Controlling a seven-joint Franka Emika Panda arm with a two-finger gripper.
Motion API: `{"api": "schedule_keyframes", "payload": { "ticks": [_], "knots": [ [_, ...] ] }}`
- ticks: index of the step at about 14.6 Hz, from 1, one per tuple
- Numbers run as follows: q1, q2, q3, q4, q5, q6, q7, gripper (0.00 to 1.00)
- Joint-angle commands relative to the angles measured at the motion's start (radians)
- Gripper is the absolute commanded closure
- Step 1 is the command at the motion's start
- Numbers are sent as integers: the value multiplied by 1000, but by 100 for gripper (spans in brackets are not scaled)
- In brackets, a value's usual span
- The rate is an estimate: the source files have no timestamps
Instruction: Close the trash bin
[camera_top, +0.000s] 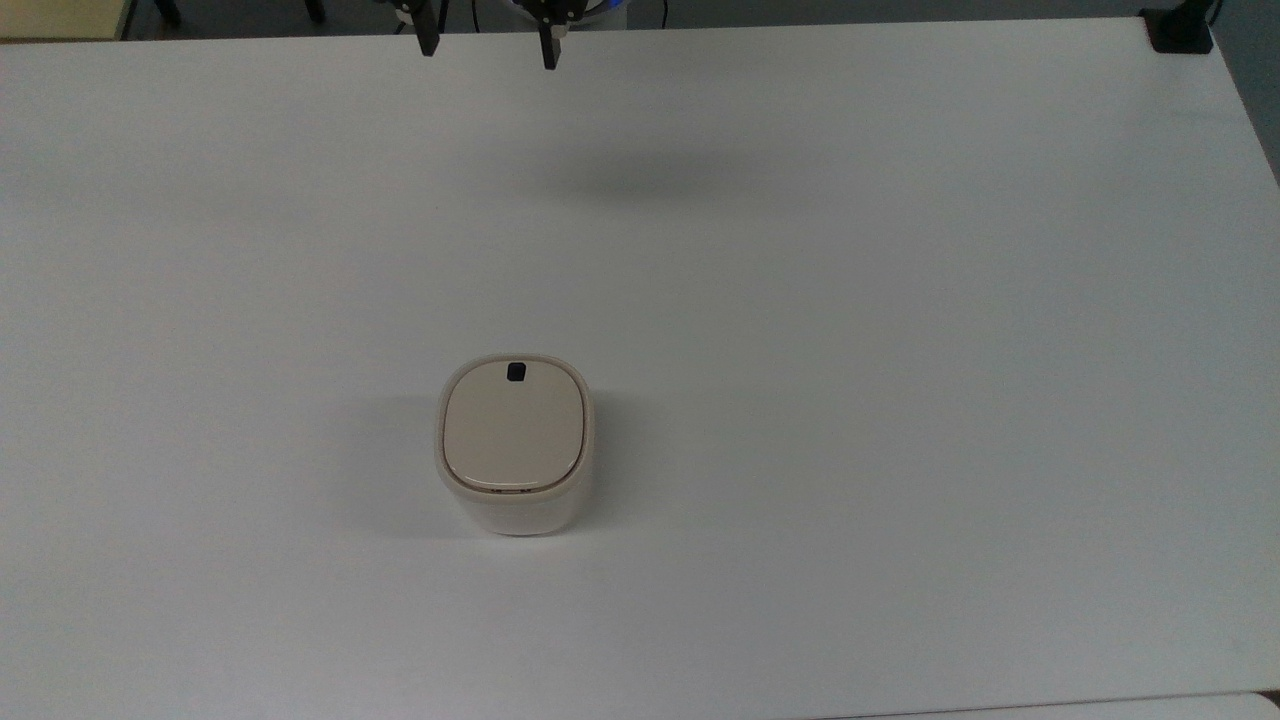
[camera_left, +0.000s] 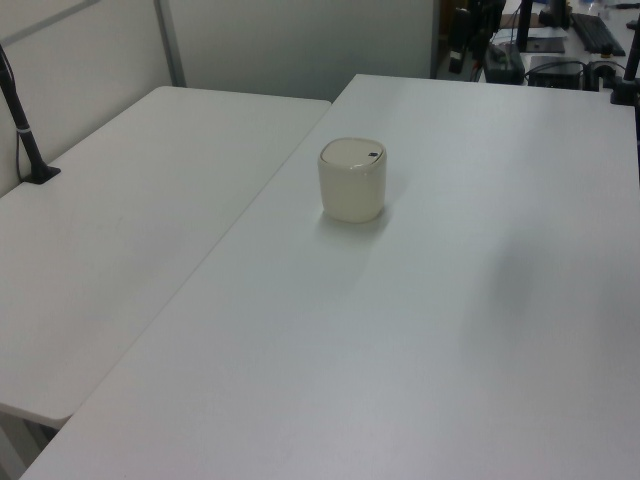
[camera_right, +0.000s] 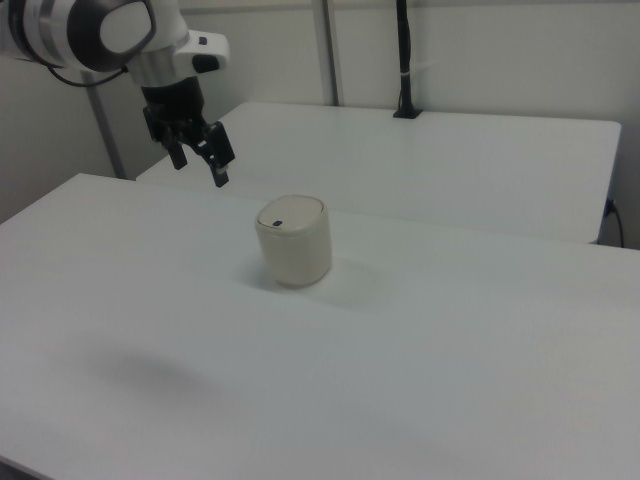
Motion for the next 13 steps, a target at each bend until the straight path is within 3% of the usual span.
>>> {"api": "schedule_keyframes", "payload": {
  "ticks": [1,4,13],
  "knots": [
    [-10,9,-14,6,-31,-1,-136,0],
    [-13,85,-14,78,-31,-9,-135,0],
    [-7,83,-13,75,-31,-12,-140,0]
  ]
}}
